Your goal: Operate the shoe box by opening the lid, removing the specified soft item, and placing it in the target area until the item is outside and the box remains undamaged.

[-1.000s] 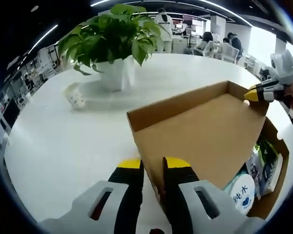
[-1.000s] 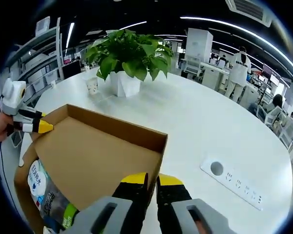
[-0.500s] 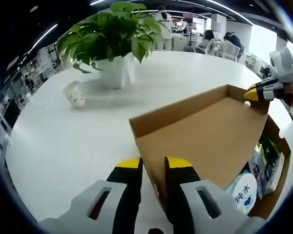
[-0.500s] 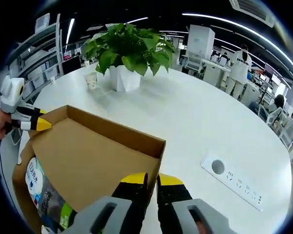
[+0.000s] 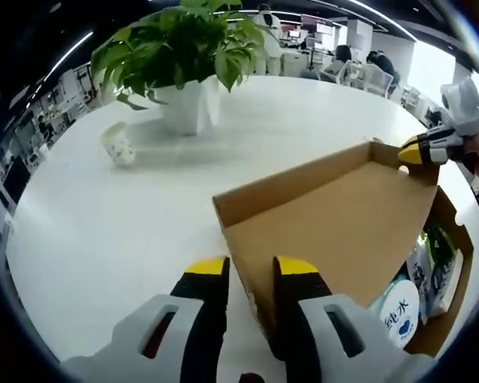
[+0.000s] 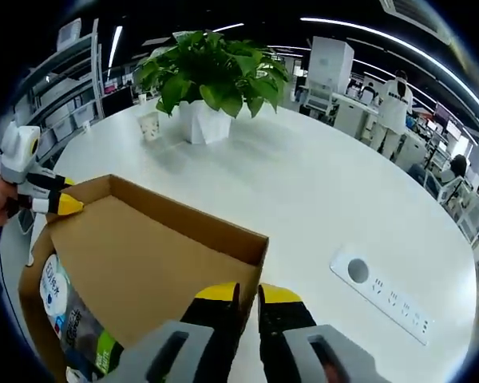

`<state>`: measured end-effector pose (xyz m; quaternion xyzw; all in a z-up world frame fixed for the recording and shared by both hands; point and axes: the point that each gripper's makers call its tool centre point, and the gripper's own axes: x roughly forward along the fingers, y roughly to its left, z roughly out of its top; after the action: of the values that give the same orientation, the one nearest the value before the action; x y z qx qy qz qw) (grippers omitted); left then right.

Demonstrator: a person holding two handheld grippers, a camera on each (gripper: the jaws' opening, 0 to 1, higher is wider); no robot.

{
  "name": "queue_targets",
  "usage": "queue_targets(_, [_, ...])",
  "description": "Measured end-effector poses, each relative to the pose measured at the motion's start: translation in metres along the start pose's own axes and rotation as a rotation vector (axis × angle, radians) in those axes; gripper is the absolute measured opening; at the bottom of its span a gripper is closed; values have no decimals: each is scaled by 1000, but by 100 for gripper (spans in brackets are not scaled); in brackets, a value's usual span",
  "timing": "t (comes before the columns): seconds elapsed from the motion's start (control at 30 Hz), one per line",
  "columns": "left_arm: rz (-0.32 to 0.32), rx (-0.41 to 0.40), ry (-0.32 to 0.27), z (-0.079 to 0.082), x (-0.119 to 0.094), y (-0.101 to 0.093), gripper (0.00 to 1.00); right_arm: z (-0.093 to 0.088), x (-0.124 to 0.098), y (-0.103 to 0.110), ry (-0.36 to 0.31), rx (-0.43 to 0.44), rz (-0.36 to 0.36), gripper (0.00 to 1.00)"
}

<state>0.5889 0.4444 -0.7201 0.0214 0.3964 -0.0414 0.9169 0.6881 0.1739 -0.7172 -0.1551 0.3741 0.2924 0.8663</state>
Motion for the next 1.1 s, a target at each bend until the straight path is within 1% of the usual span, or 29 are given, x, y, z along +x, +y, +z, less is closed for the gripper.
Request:
queue_targets(0.3, [-6, -3, 13, -2, 1, -1, 21, -1, 2, 0, 7, 9, 6, 6])
queue_targets(0.43, [-10, -7, 18, -3, 1, -1, 22, -6, 3, 2, 29, 9, 15, 10])
queue_targets(0.6, [-13, -2, 17, -3, 0, -1, 24, -10, 1, 5, 35, 14, 20, 12])
queue_targets(0.8, [-14, -6, 8, -3, -3, 0, 27, -8, -6, 3, 28, 16, 15, 15])
queue_targets(0.83, [-16, -5, 5, -2, -6, 0, 28, -6, -10, 2, 21, 23, 11, 15])
queue_targets(1.1, [-18, -19, -10, 0, -17, 2, 30, -4, -23, -1, 3, 27, 5, 15])
